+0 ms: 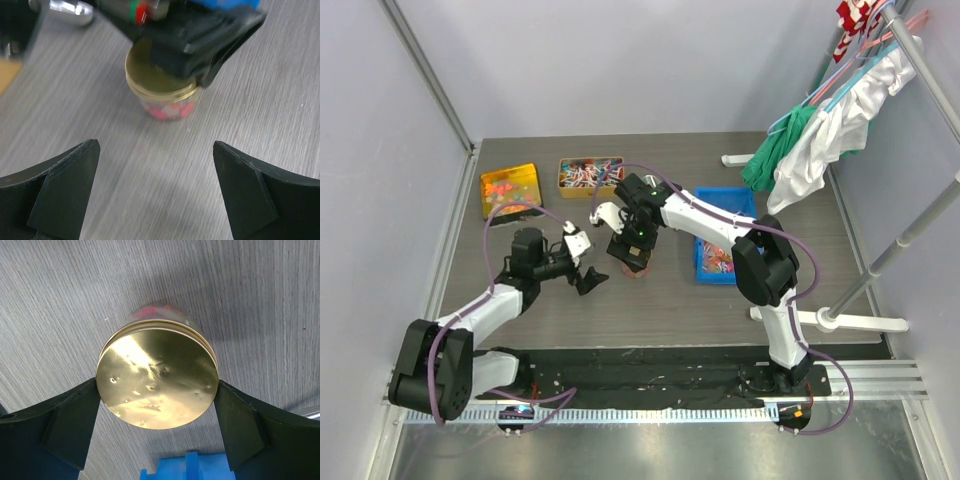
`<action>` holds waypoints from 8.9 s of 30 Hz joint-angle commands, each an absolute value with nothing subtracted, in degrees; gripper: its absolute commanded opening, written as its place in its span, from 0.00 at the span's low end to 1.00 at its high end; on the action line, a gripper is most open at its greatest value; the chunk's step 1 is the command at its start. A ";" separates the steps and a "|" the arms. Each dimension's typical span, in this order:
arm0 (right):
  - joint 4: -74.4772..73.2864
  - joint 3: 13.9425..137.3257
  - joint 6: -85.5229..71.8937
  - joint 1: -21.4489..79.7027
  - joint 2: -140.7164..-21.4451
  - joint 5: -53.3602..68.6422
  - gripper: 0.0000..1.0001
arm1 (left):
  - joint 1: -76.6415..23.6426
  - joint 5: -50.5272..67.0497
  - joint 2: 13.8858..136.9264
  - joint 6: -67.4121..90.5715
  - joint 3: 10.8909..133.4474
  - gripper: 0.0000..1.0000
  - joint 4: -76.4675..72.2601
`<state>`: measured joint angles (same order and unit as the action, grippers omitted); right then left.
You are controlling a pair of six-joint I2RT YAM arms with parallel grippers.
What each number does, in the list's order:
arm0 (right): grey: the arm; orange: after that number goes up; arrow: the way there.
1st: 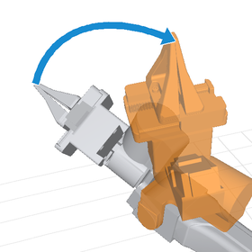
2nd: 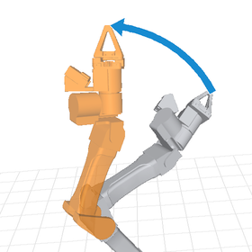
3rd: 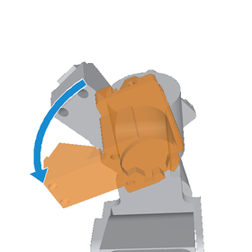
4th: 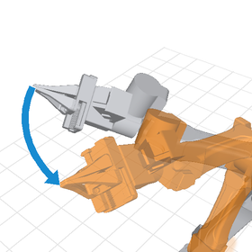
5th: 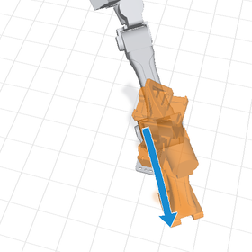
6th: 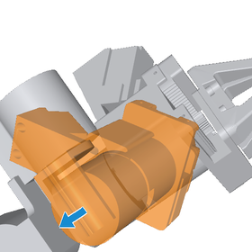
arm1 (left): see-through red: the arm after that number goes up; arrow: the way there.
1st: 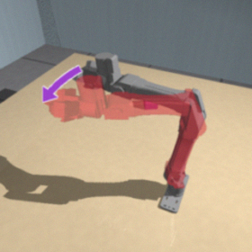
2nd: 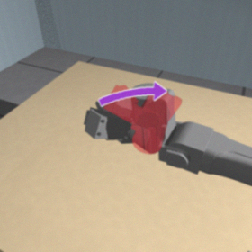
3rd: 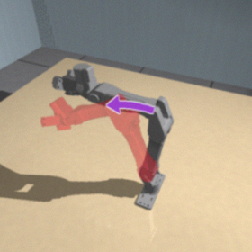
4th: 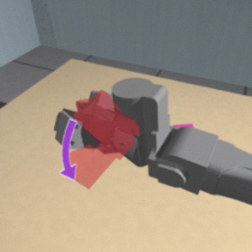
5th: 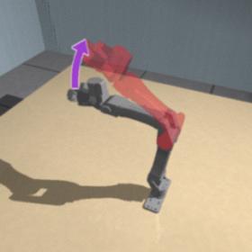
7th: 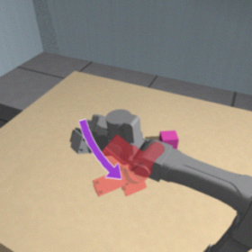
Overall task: Pack the candies
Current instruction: Close the bottle lid on the packing bottle, then screw the bottle lid onto the packing bottle.
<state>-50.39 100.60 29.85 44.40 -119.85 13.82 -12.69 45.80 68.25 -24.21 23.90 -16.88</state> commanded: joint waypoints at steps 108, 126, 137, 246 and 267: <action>-56.34 94.83 32.61 39.38 -111.10 26.46 1.00 | -36.39 29.71 109.07 -3.96 21.71 0.55 -88.68; -57.30 95.01 33.22 39.03 -109.95 24.08 1.00 | -36.39 29.71 109.16 -4.13 21.80 0.54 -88.68; -57.22 93.43 34.63 38.58 -110.22 19.78 1.00 | -36.39 29.88 109.16 -4.04 21.88 0.54 -88.68; -51.59 87.45 30.59 38.06 -113.29 23.55 0.48 | -36.39 31.98 115.84 -5.44 25.05 0.39 -88.68; -51.68 91.85 26.37 38.14 -115.93 26.54 0.45 | -36.39 37.53 117.69 -8.97 25.31 0.40 -88.68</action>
